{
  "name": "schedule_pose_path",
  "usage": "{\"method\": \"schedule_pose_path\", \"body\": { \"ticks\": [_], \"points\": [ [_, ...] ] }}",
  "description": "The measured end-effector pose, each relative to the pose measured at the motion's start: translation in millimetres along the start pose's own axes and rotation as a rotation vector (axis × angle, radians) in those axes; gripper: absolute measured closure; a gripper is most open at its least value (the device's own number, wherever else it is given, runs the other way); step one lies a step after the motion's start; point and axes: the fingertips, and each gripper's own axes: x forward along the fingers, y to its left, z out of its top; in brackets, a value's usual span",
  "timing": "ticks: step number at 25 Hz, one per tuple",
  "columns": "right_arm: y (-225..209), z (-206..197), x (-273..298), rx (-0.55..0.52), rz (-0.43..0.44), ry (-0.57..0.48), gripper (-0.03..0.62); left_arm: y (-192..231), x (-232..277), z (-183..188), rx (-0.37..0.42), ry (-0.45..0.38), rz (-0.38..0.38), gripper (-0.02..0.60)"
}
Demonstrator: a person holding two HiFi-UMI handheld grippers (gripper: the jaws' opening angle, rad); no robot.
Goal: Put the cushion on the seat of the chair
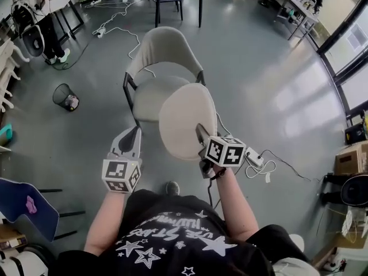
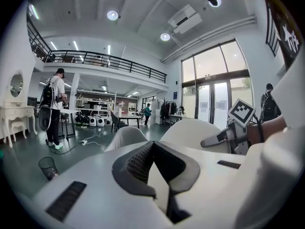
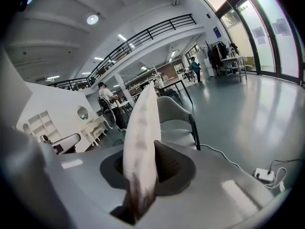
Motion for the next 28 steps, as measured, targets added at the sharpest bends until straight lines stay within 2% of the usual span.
{"method": "schedule_pose_path", "body": {
  "ticks": [7,15,22,28],
  "points": [
    [-20.6,0.1,17.6,0.033,0.005,0.043,0.534,-8.9,26.7,-9.8,-0.036,0.055,-0.011,0.572],
    [-33.3,-7.9,39.6,0.086,-0.03,0.062,0.534,9.6,52.7,-29.0,-0.056,0.099,-0.032,0.572],
    [-39.2,17.6,72.5,0.106,-0.076,0.046,0.534,42.6,87.4,-26.0,-0.077,0.105,-0.052,0.572],
    [-25.7,39.4,131.0,0.092,-0.103,0.067,0.534,89.5,126.1,-21.4,-0.077,0.122,-0.083,0.572]
  ]
}}
